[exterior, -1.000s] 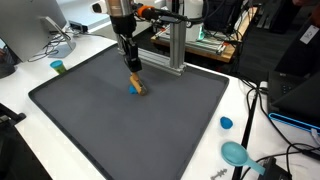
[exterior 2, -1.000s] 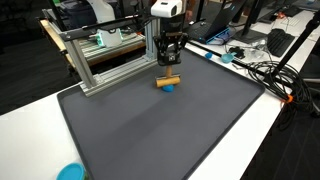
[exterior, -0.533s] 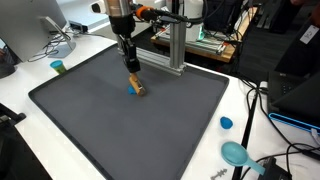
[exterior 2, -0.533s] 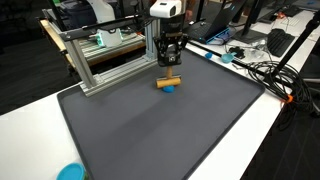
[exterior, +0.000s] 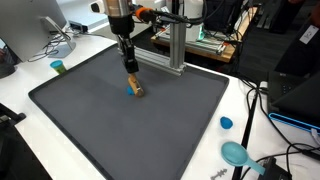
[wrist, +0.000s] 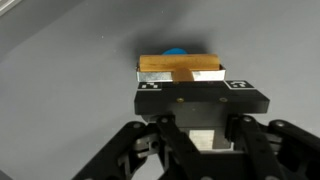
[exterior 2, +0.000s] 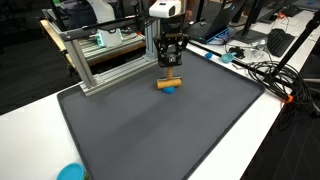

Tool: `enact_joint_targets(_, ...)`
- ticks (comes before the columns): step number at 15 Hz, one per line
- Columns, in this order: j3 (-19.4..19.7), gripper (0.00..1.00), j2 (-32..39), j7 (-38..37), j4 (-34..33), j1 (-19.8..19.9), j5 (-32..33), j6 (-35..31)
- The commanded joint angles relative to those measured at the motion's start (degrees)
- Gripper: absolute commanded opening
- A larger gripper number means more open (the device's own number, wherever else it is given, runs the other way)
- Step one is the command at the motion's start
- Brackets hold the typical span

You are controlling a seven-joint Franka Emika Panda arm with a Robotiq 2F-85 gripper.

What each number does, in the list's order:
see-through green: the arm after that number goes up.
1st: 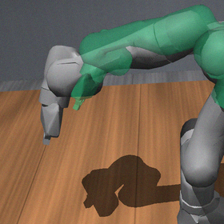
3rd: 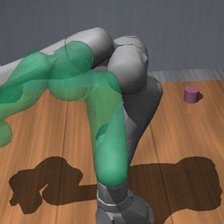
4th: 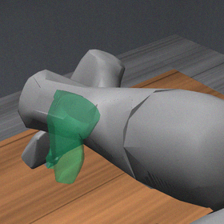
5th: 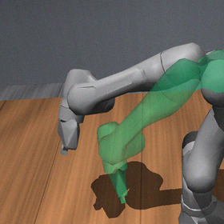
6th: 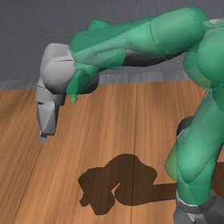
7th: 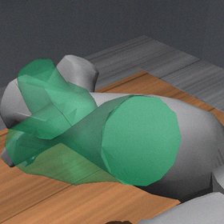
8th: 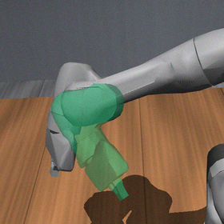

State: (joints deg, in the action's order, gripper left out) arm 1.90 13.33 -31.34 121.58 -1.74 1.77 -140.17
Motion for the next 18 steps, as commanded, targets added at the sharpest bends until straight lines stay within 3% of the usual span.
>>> enact_joint_targets(1, 2.3, 0.22, 6.2, -2.7, -2.6, -1.0, 3.0, -7.6)
enact_joint_targets(18, 4.2, 0.22, 7.6, -8.6, -3.4, -2.4, 7.4, -11.9)
